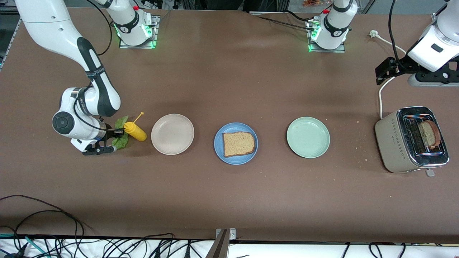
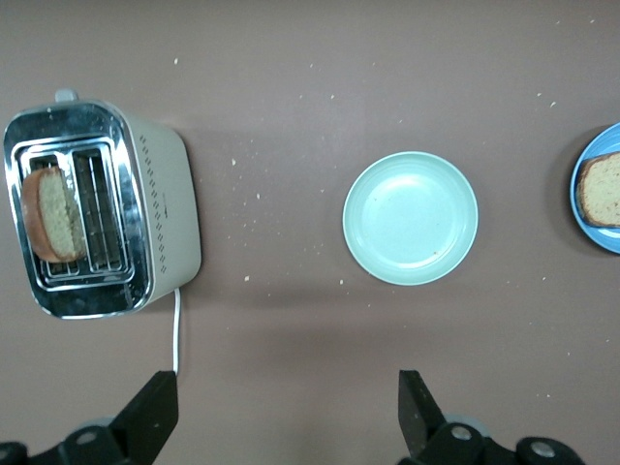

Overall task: Make sandwich in blue plate with both arms
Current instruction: 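Grasp the green lettuce leaf with the right gripper and lift it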

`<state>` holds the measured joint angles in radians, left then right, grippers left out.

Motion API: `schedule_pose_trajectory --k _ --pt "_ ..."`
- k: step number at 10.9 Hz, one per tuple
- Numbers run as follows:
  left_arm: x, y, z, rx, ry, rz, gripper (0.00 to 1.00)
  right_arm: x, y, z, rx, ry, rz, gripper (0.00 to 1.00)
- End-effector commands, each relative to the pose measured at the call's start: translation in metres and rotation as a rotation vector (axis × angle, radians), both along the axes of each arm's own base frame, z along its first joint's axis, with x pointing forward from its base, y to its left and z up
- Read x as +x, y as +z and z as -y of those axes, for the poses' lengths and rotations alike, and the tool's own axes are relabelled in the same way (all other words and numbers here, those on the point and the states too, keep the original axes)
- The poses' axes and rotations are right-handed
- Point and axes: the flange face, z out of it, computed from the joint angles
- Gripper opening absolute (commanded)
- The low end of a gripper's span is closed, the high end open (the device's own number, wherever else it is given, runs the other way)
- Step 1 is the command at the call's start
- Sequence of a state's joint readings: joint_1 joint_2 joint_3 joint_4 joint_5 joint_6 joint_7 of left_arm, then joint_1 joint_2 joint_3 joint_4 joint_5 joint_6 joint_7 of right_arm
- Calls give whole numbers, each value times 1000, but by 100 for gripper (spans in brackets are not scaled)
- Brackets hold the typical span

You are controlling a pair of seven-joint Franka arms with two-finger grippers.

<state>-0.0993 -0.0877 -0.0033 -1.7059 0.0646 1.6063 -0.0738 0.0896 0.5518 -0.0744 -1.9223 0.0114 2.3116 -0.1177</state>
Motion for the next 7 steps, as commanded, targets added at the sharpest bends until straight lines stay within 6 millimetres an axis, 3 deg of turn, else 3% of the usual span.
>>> schedule_pose_trajectory --k 1,5,7 --pt "11 21 2 -15 7 32 100 -4 -2 1 8 -6 -1 11" --pt "12 26 5 -19 1 43 100 9 20 1 8 4 4 11" --pt "12 25 5 -12 -2 42 100 30 65 0 7 2 -49 11"
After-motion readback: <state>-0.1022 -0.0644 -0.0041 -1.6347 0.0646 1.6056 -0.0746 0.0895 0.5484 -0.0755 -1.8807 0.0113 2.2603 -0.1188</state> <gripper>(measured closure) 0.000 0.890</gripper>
